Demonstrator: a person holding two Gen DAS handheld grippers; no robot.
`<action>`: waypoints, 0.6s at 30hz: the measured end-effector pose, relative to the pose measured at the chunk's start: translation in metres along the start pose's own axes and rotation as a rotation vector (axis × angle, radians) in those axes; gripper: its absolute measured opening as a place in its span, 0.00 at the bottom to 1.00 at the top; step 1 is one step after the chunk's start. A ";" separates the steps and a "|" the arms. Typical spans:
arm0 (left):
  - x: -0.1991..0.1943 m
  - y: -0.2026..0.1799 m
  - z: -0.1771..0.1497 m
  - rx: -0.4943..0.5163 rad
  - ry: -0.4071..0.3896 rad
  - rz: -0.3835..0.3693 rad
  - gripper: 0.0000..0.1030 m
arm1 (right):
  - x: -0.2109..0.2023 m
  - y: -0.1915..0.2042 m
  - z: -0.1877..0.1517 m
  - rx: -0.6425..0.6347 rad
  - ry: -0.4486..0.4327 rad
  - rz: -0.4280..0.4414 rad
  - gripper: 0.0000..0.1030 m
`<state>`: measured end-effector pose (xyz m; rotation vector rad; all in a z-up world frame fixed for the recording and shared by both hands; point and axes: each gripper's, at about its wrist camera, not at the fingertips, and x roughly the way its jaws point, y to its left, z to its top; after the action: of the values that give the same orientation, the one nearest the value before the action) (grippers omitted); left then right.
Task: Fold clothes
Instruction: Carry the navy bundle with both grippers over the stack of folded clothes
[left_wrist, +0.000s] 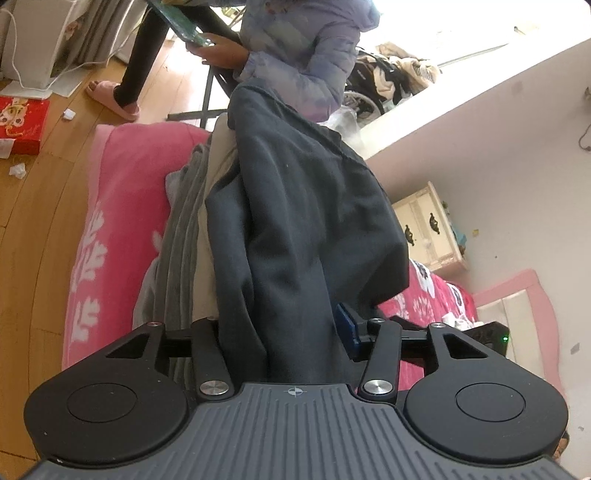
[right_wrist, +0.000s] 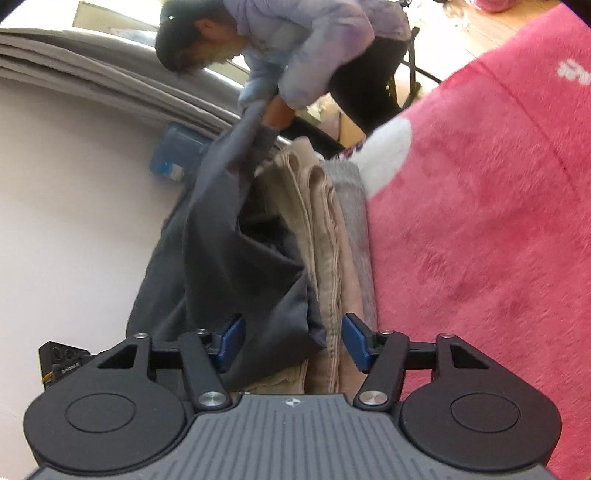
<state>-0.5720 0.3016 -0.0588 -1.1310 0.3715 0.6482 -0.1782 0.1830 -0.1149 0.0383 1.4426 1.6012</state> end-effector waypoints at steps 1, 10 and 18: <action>-0.002 0.000 -0.002 0.001 -0.004 0.007 0.46 | 0.001 0.003 -0.001 -0.003 0.002 -0.022 0.49; -0.007 -0.003 -0.002 0.061 -0.001 0.094 0.25 | -0.014 0.022 0.001 -0.037 -0.029 -0.090 0.17; -0.020 -0.003 0.017 -0.091 -0.015 0.024 0.05 | -0.030 0.056 0.013 -0.077 -0.051 -0.071 0.13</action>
<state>-0.5859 0.3106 -0.0383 -1.2087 0.3458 0.6997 -0.1876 0.1820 -0.0510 -0.0167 1.3276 1.5852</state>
